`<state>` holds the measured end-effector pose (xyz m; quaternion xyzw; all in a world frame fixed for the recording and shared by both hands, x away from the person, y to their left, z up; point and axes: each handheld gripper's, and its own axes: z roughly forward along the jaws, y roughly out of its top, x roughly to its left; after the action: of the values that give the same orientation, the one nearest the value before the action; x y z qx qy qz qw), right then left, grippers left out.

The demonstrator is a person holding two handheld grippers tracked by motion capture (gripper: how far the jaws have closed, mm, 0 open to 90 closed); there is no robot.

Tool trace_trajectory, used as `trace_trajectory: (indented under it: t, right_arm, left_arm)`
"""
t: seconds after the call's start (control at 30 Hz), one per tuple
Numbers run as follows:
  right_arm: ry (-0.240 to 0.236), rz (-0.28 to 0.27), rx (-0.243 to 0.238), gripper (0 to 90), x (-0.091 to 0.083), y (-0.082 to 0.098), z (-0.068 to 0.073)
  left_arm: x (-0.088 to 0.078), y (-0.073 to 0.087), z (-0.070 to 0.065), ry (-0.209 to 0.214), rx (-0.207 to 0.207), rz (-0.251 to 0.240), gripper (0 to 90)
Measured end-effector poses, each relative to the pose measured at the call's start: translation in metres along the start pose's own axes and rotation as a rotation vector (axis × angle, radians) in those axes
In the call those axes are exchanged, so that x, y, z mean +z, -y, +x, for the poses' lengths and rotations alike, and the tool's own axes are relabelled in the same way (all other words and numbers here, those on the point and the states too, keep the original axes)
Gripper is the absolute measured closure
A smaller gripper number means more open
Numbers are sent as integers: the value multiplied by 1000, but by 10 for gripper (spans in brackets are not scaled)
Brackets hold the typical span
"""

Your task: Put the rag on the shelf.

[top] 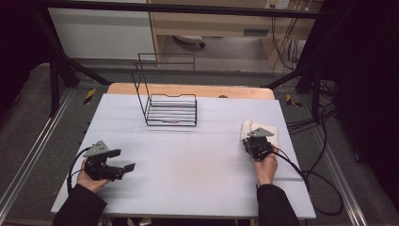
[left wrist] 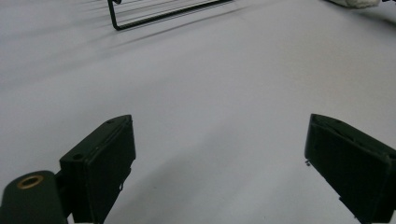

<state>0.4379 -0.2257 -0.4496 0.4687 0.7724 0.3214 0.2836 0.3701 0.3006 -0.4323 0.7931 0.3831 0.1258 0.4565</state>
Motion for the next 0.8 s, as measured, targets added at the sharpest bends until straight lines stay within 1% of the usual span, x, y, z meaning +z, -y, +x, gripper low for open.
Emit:
trace_trajectory:
  t: [0.13, 0.23, 0.37, 0.4, 0.5, 0.57, 0.63, 0.7, 0.8]
  right_arm:
    - [-26, -11, 32, 833, -9, -2, -2]
    - [-47, -15, 39, 835, -15, -2, -2]
    - [-106, -27, 66, 836, -22, -2, 1]
    - [-128, -26, 73, 836, -24, -2, 4]
    - [-162, -23, 51, 836, -30, -4, 15]
    - [-195, -29, 48, 836, -33, -5, 24]
    - [-231, -26, 39, 835, -36, -6, 34]
    - [-264, -21, 36, 835, -38, -5, 42]
    - [-299, -20, 18, 835, -42, -4, 55]
  left_arm:
    - [0, 0, 0, 0, -1, 0, 87]
    - [0, 0, 0, 0, 1, 1, 87]
    - [0, 0, 0, -1, -1, -1, 87]
    - [0, 0, 0, -1, -1, -1, 87]
    - [0, 0, -1, -2, 1, -1, 87]
    - [0, -1, -1, -2, 3, -3, 87]
    - [0, -1, -1, -2, 3, -3, 87]
    - [0, -1, -1, -2, 2, -2, 88]
    - [0, -1, -1, -2, 4, -1, 88]
